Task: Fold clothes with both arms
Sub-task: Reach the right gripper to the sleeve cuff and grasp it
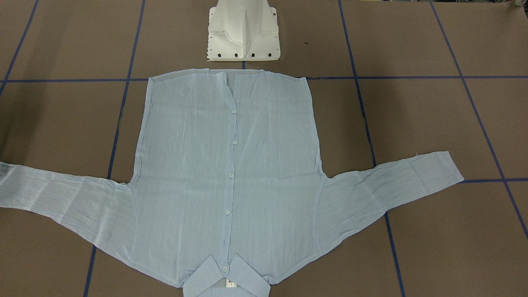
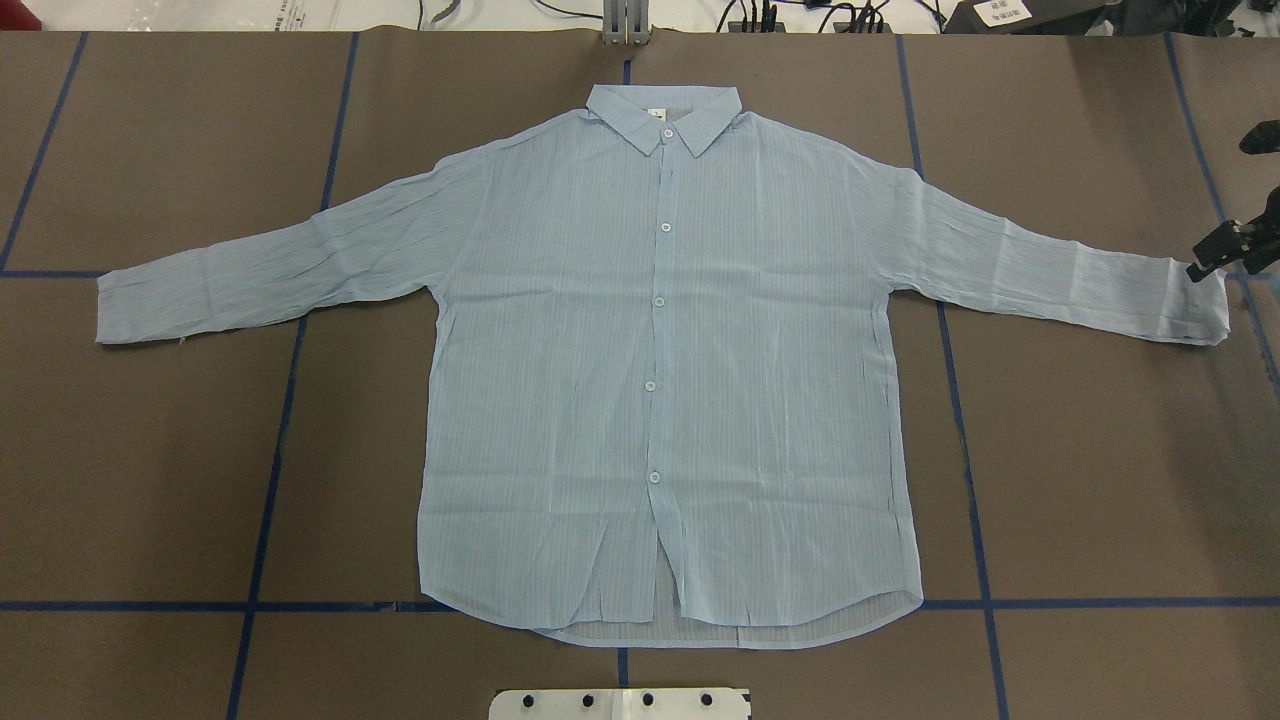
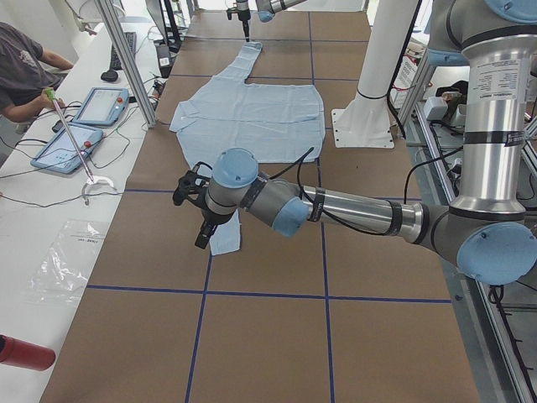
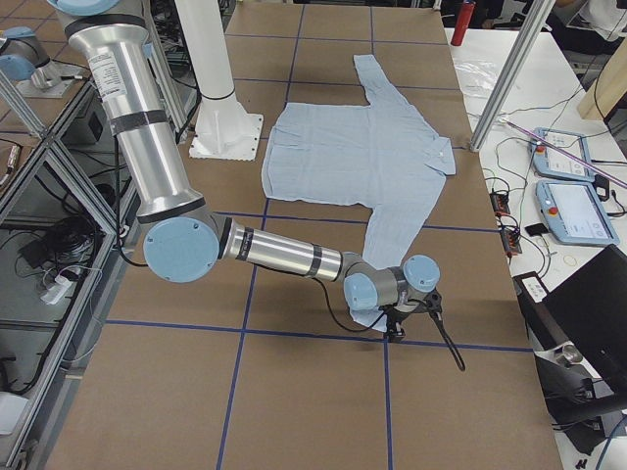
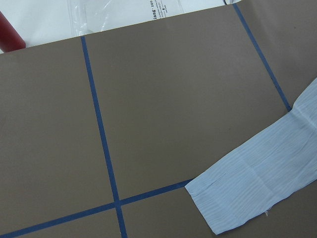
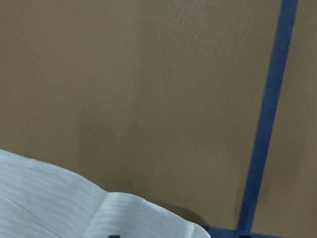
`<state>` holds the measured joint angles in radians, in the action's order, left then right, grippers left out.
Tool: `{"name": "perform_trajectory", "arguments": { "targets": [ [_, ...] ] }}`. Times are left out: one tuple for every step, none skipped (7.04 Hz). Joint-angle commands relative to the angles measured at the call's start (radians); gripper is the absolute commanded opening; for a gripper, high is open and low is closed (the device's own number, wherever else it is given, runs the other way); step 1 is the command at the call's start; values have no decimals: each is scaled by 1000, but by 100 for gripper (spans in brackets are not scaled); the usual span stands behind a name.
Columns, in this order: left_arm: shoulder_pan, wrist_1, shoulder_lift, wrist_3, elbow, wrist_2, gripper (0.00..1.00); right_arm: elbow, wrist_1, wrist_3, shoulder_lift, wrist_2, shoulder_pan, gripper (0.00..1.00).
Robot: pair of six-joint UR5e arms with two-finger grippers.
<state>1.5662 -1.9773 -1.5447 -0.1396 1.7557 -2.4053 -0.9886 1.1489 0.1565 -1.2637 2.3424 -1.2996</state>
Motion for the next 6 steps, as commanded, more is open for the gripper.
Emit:
{"name": "perform_trajectory", "arguments": {
  "targets": [
    [0, 0, 0, 0, 1, 0, 100, 8, 0, 0, 4, 0, 5, 72],
    [0, 0, 0, 0, 2, 0, 100, 13, 0, 0, 4, -2, 5, 66],
    [0, 0, 0, 0, 2, 0, 100, 14, 0, 0, 4, -3, 5, 54],
    [0, 0, 0, 0, 4, 0, 100, 16, 0, 0, 4, -3, 5, 38],
    [0, 0, 0, 0, 4, 0, 100, 16, 0, 0, 4, -3, 5, 10],
    [0, 0, 0, 0, 4, 0, 100, 16, 0, 0, 4, -3, 6, 0]
  ]
}}
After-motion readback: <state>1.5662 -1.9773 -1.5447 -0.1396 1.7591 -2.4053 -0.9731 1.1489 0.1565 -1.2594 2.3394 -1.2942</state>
